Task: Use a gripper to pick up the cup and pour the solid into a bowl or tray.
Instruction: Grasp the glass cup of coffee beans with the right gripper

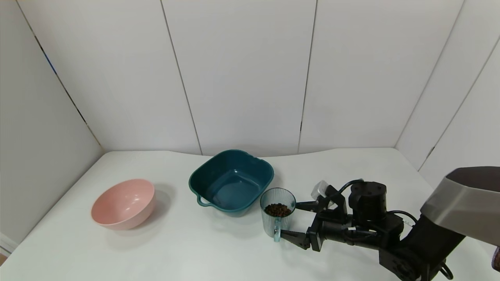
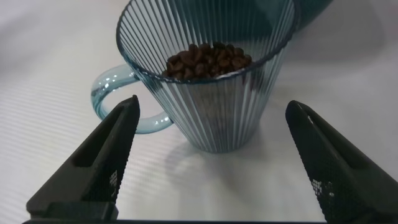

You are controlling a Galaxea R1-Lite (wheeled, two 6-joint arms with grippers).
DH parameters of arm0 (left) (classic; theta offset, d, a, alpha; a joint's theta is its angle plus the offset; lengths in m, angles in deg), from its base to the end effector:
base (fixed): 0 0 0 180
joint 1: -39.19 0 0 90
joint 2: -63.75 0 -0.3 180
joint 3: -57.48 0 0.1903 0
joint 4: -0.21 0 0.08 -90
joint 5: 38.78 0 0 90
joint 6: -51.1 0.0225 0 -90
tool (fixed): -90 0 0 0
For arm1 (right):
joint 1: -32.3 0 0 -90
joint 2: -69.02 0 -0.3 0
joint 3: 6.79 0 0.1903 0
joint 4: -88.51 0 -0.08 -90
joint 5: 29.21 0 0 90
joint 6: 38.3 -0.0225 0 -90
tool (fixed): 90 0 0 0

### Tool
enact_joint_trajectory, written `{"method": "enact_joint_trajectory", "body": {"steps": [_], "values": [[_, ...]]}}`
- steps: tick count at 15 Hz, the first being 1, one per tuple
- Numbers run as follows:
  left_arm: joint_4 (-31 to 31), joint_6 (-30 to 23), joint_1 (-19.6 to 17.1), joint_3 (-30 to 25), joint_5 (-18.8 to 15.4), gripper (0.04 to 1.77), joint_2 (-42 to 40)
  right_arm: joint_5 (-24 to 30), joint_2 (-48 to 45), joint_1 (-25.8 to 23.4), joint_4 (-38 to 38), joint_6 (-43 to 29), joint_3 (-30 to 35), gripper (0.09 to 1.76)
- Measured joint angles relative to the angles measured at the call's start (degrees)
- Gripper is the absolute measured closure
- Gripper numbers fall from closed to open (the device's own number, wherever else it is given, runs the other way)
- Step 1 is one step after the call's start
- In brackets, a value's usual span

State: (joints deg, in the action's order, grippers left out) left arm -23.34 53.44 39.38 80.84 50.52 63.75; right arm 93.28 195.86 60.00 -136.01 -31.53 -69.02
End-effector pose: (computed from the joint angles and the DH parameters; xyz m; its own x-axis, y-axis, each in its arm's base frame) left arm -0.0228 -0.0002 0.0751 0.9999 -0.0155 -0.0033 0.0157 0.9990 0.0408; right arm 0.3082 0.1755 0.0342 0.4517 0.8438 -0.2897 -0.8687 0.4899 0.0725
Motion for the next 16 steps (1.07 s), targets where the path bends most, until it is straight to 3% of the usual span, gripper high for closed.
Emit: {"method": "enact_joint_trajectory", "body": {"steps": [16], "values": [[0.02, 0.0, 0.0, 0.0, 0.0, 0.09, 0.0, -0.29, 3.75, 3.06, -0.11, -0.56, -4.94, 0.14]]}}
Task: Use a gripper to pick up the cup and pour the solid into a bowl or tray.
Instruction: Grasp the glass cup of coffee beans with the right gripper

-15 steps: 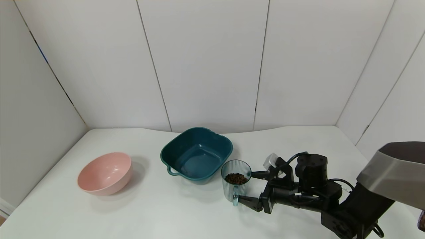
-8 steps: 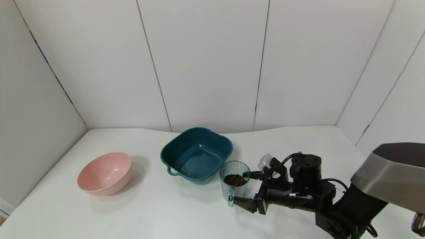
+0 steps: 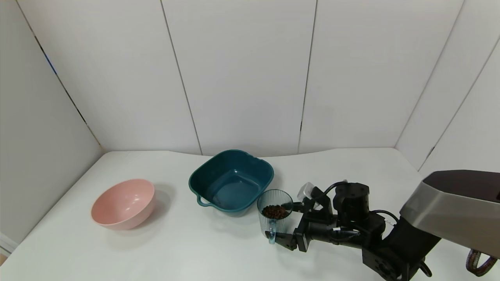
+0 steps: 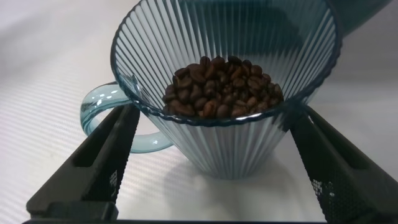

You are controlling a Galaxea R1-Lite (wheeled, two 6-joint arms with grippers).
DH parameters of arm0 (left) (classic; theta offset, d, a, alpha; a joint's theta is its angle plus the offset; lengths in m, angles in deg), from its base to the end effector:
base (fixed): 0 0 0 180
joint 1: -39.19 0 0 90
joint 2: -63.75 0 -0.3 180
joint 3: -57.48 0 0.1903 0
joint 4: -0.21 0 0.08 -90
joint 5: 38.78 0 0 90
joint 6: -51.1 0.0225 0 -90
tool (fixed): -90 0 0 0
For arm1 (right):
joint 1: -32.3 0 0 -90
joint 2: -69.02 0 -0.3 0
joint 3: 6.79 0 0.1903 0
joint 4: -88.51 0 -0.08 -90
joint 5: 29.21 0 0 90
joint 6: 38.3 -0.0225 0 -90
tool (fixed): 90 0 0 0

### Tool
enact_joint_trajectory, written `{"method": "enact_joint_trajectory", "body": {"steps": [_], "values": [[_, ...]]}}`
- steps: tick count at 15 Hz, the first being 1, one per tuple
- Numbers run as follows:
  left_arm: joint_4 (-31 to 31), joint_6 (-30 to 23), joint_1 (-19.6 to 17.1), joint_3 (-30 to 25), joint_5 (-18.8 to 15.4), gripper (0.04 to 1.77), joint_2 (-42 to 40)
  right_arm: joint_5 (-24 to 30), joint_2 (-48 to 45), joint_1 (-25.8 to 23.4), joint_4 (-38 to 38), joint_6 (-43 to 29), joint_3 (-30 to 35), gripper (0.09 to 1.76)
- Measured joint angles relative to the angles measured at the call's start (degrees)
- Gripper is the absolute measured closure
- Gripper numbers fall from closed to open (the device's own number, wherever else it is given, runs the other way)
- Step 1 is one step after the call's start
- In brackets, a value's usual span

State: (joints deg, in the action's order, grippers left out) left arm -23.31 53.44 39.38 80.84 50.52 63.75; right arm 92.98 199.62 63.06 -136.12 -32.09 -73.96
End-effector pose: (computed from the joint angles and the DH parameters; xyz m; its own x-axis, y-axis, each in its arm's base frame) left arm -0.0228 -0.0002 0.0752 0.9999 -0.0155 -0.0028 0.0156 0.9990 0.0408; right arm 0.3153 0.2016 0.0257 0.4160 0.8675 -0.2727 -0.8911 0.4487 0.0683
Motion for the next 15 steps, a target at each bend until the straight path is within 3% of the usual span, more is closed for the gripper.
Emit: {"method": "enact_joint_trajectory", "body": {"steps": [15], "values": [[-0.02, 0.0, 0.0, 0.0, 0.0, 0.09, 0.0, -0.39, 3.52, 0.24, 0.28, -0.77, -5.53, 0.14]]}}
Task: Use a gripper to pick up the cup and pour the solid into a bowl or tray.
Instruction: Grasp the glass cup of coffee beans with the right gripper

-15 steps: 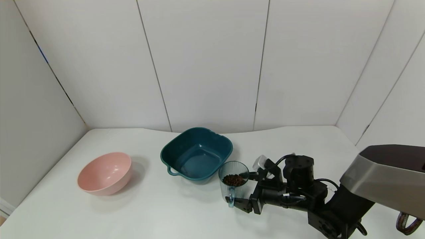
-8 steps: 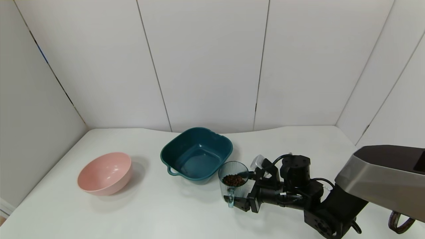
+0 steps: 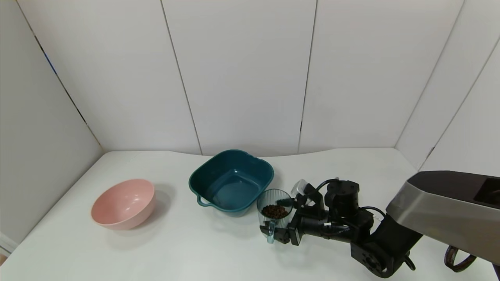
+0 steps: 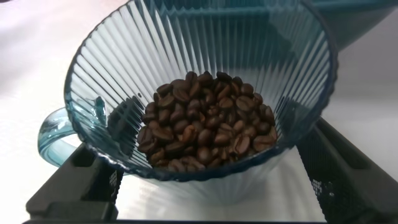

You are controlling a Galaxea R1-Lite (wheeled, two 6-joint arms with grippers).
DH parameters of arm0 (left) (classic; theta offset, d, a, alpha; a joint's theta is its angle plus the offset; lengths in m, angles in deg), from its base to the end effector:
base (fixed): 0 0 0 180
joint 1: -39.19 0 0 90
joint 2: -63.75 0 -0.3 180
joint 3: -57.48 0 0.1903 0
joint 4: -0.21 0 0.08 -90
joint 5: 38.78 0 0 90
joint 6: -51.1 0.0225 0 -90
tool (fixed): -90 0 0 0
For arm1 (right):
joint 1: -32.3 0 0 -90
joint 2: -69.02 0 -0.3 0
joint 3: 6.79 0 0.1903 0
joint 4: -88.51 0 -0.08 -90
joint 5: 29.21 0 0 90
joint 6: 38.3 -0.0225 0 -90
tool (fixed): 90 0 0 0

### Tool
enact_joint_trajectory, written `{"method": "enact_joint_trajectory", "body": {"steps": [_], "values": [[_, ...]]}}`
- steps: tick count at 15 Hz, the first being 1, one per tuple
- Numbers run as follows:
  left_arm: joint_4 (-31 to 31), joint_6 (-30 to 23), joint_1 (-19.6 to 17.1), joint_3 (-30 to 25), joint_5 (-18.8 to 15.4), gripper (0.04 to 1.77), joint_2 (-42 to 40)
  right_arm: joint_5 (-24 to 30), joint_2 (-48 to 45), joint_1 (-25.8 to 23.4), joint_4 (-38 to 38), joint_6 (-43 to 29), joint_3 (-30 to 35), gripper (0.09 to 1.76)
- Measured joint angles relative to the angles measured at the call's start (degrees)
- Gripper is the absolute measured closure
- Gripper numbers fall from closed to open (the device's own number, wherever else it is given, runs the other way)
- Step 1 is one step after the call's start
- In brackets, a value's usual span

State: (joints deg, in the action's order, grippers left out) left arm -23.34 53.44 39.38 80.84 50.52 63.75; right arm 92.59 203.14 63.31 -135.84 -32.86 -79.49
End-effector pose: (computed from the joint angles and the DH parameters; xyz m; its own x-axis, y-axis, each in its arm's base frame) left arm -0.0228 -0.0002 0.0751 0.9999 -0.0155 -0.0033 0.0157 0.9990 0.0408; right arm 0.3321 0.2135 0.0192 0.4249 0.8702 -0.2495 -0.8895 0.4525 0.0634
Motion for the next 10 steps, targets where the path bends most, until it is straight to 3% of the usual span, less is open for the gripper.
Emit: {"method": "enact_joint_trajectory", "body": {"steps": [10], "values": [[0.02, 0.0, 0.0, 0.0, 0.02, 0.09, 0.0, 0.0, 1.18, 0.67, -0.04, -0.09, -1.71, 0.14]]}}
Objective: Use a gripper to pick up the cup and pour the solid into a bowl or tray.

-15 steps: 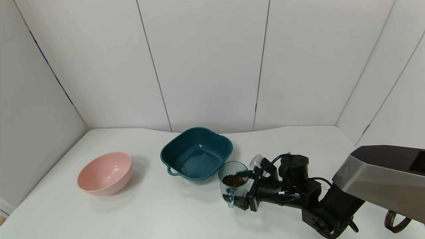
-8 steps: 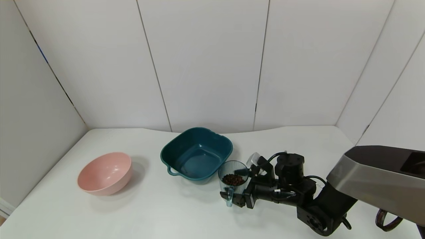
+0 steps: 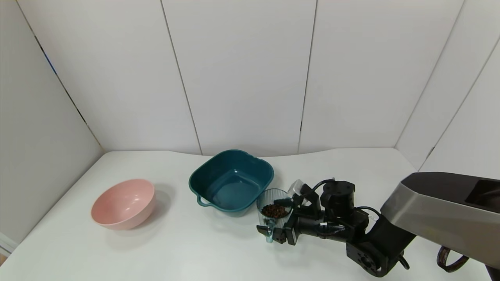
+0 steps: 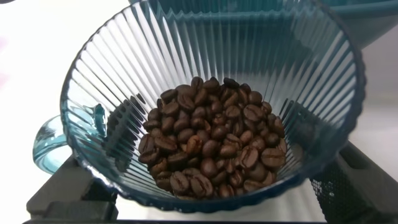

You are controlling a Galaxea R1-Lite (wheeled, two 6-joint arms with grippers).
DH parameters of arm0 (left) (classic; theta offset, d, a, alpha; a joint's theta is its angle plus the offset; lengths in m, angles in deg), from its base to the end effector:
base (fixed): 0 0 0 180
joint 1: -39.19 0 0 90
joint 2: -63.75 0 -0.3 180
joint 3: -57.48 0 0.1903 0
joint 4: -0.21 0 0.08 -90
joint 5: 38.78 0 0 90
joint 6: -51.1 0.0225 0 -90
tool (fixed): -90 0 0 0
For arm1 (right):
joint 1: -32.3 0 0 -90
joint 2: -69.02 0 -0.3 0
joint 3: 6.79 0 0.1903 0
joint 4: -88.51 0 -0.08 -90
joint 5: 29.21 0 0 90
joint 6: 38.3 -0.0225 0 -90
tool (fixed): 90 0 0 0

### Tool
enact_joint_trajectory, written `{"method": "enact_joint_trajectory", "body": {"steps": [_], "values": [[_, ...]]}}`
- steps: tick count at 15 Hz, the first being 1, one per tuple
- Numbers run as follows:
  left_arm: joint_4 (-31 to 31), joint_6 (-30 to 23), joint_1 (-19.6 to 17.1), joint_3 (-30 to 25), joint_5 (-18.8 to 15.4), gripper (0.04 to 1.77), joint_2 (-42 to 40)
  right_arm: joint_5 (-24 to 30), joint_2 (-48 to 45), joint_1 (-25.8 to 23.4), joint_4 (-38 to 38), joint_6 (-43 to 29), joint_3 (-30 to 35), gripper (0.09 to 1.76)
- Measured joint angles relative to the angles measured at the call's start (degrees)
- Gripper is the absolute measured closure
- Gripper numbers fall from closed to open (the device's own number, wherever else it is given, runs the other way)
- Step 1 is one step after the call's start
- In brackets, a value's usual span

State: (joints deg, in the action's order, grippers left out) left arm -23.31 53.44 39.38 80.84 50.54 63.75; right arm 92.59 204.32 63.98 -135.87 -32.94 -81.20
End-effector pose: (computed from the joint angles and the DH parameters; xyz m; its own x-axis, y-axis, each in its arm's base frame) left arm -0.0228 -0.0002 0.0752 0.9999 -0.0152 -0.0028 0.0153 0.9991 0.0408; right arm 0.3349 0.2206 0.0166 0.4167 0.8764 -0.2415 -0.8950 0.4420 0.0595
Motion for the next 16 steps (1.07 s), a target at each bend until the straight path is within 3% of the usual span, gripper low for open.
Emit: {"method": "enact_joint_trajectory", "body": {"steps": [3, 16], "values": [[-0.02, 0.0, 0.0, 0.0, -0.02, 0.09, 0.0, -0.04, -0.02, 0.02, -0.11, -0.02, 0.05, 0.44], [-0.02, 0.02, 0.0, 0.0, -0.02, 0.09, 0.0, 0.22, -2.72, -0.94, 0.43, -0.1, 1.71, 0.47]]}}
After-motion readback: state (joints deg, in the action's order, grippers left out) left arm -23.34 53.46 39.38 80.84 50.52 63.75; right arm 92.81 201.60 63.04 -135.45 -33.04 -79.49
